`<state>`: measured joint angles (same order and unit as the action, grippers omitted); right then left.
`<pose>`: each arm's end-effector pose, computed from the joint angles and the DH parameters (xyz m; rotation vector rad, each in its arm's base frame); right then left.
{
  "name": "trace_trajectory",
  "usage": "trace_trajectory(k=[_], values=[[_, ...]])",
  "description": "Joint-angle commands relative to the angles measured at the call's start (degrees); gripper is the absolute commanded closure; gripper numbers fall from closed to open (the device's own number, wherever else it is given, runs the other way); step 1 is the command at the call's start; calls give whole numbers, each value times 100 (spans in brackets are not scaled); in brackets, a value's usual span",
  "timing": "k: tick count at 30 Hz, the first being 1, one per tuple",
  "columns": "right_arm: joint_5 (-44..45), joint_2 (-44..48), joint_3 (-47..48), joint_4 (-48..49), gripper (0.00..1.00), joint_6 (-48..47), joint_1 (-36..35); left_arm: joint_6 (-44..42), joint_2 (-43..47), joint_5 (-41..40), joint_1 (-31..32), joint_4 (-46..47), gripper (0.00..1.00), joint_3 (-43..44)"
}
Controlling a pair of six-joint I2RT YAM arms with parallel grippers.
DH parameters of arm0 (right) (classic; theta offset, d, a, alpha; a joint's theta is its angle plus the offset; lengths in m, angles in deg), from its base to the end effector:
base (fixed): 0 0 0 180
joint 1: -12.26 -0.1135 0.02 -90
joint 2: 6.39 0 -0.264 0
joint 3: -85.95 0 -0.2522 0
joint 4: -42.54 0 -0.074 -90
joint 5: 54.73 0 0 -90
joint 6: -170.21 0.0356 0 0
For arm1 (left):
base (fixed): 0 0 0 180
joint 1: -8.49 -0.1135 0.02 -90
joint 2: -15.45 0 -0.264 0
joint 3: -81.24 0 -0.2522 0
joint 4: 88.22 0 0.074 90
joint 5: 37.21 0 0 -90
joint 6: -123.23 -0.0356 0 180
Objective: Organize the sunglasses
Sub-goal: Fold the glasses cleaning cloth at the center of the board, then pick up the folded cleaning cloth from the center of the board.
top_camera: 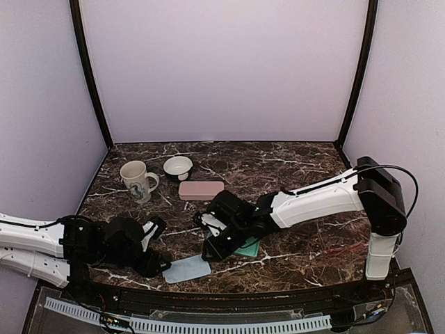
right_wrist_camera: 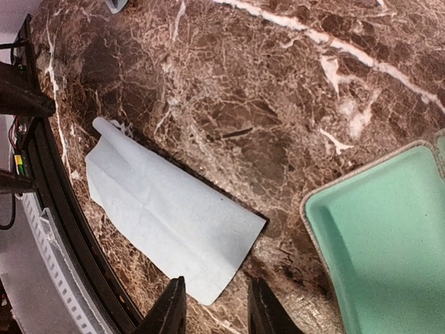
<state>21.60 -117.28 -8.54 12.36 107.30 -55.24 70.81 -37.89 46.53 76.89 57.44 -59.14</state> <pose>0.1466 0.3759 0.1625 -1.0563 2.5714 0.8585 0.0701 -0.1664 0.1841 0.6214 2.4541 -0.6913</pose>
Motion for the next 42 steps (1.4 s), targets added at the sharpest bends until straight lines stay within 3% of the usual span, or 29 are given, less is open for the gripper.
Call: trace_trajectory(k=[1,11,30,42], values=[[58,-92,40,421,68,128,46,145,135,133,-461,40,50,-181],[1,-338,93,509,68,160,56,114,-129,301,-855,404,50,-397],[12,-330,-12,486,66,4,183,-112,-783,623,-1030,935,49,-514],[-115,-65,-47,394,63,12,273,-72,-292,404,-1039,721,47,-522]])
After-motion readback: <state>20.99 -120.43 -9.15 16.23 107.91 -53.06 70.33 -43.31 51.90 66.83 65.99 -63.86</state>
